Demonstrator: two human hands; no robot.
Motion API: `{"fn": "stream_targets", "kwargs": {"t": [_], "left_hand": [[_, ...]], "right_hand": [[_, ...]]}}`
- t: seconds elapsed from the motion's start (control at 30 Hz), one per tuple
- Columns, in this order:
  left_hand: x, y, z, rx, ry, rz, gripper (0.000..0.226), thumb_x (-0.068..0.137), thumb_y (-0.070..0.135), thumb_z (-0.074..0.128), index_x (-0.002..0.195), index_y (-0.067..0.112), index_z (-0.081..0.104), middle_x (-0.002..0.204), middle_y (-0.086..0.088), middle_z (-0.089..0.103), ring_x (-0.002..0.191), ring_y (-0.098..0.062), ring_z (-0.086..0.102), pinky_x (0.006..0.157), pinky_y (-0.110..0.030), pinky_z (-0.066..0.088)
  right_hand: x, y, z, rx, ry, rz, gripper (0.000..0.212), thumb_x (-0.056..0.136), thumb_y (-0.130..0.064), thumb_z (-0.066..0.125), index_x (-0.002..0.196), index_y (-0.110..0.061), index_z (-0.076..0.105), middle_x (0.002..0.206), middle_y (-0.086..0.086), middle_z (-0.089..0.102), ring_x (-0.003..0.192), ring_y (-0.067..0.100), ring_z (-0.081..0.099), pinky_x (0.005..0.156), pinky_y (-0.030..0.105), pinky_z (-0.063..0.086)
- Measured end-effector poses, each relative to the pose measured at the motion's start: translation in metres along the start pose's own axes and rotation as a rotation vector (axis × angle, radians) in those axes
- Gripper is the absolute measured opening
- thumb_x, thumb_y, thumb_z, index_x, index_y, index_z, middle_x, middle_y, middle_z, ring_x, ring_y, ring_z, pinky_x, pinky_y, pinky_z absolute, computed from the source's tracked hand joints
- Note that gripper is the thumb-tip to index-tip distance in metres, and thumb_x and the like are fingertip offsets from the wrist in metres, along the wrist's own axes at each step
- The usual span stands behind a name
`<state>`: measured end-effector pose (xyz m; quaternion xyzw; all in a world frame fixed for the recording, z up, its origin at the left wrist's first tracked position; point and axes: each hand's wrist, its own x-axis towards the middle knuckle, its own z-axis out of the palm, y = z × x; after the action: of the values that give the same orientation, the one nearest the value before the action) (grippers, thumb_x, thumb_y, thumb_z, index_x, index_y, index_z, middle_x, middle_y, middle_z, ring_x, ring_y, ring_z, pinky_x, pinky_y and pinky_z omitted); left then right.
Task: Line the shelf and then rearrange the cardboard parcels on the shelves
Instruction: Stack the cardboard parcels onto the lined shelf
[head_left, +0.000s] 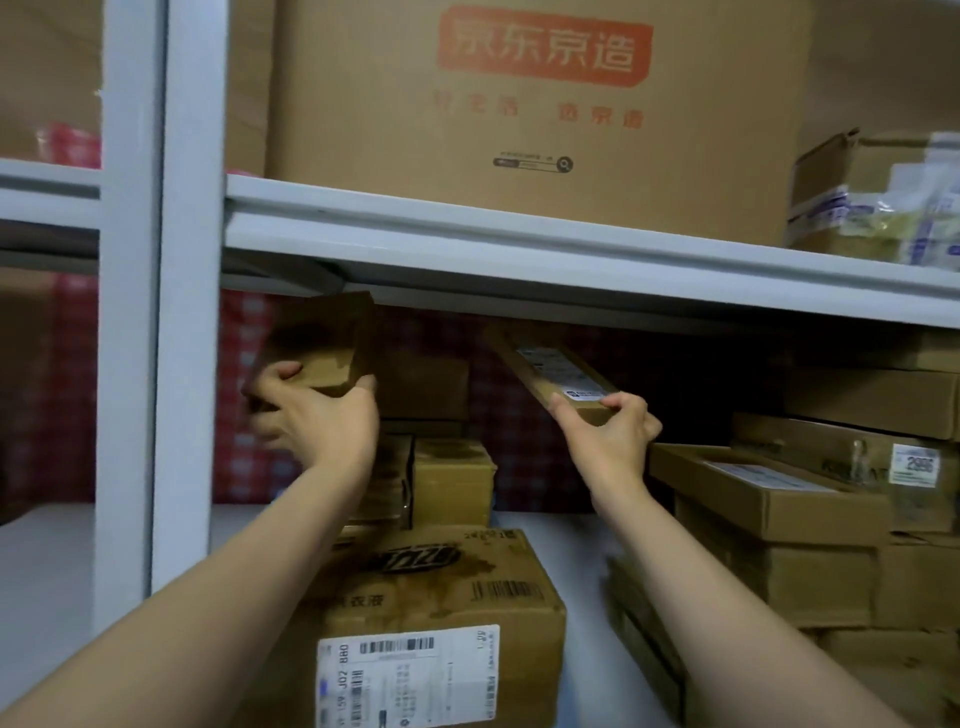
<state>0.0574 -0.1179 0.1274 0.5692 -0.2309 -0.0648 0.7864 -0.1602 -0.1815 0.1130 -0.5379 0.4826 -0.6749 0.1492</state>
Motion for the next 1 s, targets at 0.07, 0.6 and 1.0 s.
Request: {"fn": "stream_targets", "kwargs": {"t": [0.07, 0.6, 1.0], "left_hand": [[0.01, -0.004, 0.001, -0.066, -0.02, -0.022, 0.074, 0.076, 0.026, 0.079, 0.133, 0.027, 0.031, 0.154, -0.02, 0.015, 0.139, -0.043, 0.024, 0.106, -0.047, 0.037], [0.096, -0.004, 0.061, -0.477, -0.097, 0.111, 0.083, 0.077, 0.027, 0.081, 0.141, 0.014, 0.03, 0.136, -0.01, 0.051, 0.123, -0.026, 0.054, 0.107, -0.045, 0.045], [0.155, -0.027, 0.078, -0.546, -0.256, 0.243, 0.043, 0.092, 0.021, 0.063, 0.129, 0.003, 0.049, 0.113, -0.011, 0.065, 0.099, -0.024, 0.066, 0.074, -0.027, 0.053]], "right_hand": [[0.001, -0.002, 0.012, 0.018, -0.027, -0.005, 0.055, 0.075, -0.044, 0.077, 0.107, -0.022, 0.04, 0.137, 0.006, 0.026, 0.1, 0.018, 0.049, 0.081, 0.026, 0.044], [0.088, -0.005, 0.113, 0.208, -0.317, -0.068, 0.069, 0.078, -0.021, 0.078, 0.127, -0.009, 0.032, 0.127, 0.009, 0.039, 0.113, 0.021, 0.046, 0.094, 0.031, 0.04], [0.151, 0.037, 0.188, 0.5, -0.569, 0.082, 0.045, 0.085, -0.021, 0.072, 0.126, -0.013, 0.055, 0.11, 0.004, 0.064, 0.103, 0.017, 0.06, 0.082, 0.027, 0.046]]}}
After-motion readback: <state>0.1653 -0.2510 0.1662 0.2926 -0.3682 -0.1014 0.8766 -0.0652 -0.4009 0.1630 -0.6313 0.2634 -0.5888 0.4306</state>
